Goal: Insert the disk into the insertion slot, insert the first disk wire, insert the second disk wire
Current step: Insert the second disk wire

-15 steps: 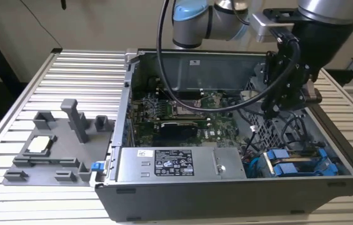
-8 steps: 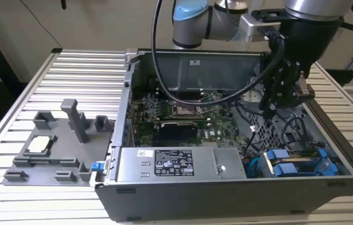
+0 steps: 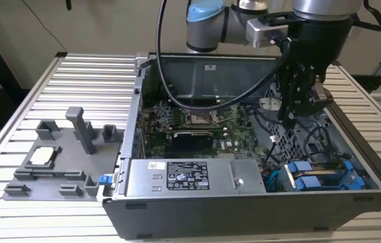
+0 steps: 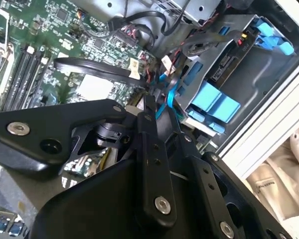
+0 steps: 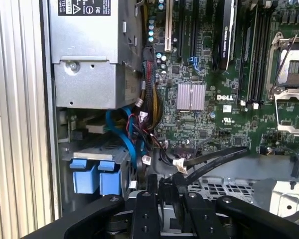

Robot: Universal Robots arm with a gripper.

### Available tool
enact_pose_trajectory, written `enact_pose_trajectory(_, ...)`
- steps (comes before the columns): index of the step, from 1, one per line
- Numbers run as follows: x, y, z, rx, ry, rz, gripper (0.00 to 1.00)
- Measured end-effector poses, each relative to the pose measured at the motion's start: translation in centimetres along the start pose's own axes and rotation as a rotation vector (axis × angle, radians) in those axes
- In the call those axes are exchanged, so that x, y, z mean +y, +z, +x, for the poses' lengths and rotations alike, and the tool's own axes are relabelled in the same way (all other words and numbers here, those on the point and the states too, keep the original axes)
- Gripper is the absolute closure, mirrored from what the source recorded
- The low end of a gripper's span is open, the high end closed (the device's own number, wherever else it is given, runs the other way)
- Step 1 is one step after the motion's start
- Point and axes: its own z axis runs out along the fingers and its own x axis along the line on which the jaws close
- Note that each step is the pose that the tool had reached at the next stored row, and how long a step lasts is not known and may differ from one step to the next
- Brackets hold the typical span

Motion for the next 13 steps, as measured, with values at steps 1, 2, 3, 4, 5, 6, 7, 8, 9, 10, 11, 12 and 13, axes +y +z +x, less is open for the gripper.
enact_pose_trajectory(1, 0.03, 0.03, -0.11, 0.0065, -0.002, 0.0055, 0.73)
enact_pose_trajectory(2, 0.05, 0.06, -0.2, 0.0136, -0.004, 0.0097, 0.73)
enact_pose_trajectory(3, 0.07, 0.1, -0.27, 0.0206, -0.008, 0.013, 0.73)
enact_pose_trajectory(4, 0.1, 0.16, -0.34, 0.0255, -0.011, 0.015, 0.73)
enact_pose_trajectory(5, 0.13, 0.26, -0.39, 0.0276, -0.014, 0.0164, 0.73)
enact_pose_trajectory(6, 0.17, 0.4, -0.44, 0.0284, -0.017, 0.018, 0.73)
enact_pose_trajectory(7, 0.2, 0.52, -0.49, 0.029, -0.019, 0.0195, 0.73)
enact_pose_trajectory(8, 0.23, 0.65, -0.53, 0.0296, -0.022, 0.021, 0.73)
enact_pose_trajectory(9, 0.25, 0.76, -0.57, 0.0304, -0.025, 0.0222, 0.73)
enact_pose_trajectory(10, 0.25, 0.85, -0.59, 0.0315, -0.028, 0.0228, 0.73)
enact_pose_trajectory(11, 0.26, 0.91, -0.6, 0.0332, -0.032, 0.0232, 0.73)
enact_pose_trajectory(12, 0.29, 0.97, -0.6, 0.0346, -0.036, 0.0238, 0.73)
enact_pose_trajectory(13, 0.3, 1.03, -0.61, 0.035, -0.039, 0.0252, 0.73)
